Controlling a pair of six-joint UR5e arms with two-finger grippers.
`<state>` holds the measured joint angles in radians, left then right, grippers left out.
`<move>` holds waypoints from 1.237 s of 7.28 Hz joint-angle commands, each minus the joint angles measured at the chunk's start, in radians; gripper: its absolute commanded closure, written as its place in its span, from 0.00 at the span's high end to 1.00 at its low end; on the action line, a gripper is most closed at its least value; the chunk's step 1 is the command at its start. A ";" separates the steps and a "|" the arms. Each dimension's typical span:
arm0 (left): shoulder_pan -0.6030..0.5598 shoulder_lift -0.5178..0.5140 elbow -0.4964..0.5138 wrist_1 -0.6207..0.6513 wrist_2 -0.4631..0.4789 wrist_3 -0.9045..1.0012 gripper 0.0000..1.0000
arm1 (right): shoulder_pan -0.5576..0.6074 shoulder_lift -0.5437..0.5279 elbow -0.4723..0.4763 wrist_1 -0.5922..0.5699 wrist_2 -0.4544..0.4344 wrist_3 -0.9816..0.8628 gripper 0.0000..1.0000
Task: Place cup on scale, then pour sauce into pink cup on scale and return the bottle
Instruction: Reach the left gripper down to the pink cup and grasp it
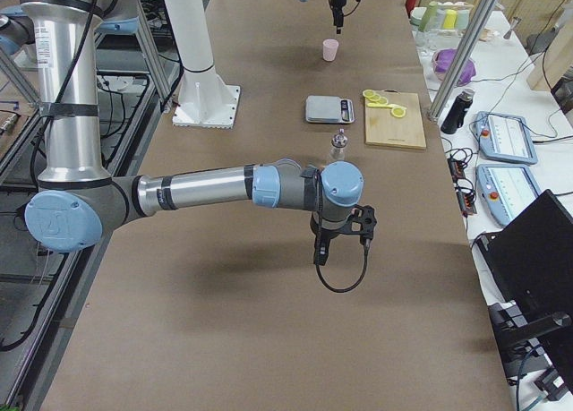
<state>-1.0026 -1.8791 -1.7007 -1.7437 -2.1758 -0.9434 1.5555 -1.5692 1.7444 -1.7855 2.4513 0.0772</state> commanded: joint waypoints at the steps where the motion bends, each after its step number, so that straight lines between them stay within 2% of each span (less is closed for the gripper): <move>1: 0.019 0.000 0.067 -0.067 0.019 -0.003 0.86 | -0.002 0.000 -0.002 0.000 0.000 -0.001 1.00; 4: 0.050 0.037 0.082 -0.134 0.019 -0.011 0.86 | -0.003 0.000 -0.005 0.000 0.000 -0.001 1.00; 7: 0.059 0.049 0.067 -0.140 0.010 -0.012 0.86 | -0.003 0.000 -0.005 0.000 0.000 -0.002 1.00; 8: 0.073 0.049 0.070 -0.140 0.017 -0.020 0.70 | -0.003 -0.003 -0.005 0.000 0.000 -0.002 1.00; 9: 0.082 0.049 0.072 -0.140 0.019 -0.059 0.50 | -0.003 -0.005 -0.005 0.000 0.000 -0.001 1.00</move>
<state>-0.9334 -1.8305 -1.6307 -1.8834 -2.1605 -0.9699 1.5524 -1.5719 1.7396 -1.7856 2.4513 0.0755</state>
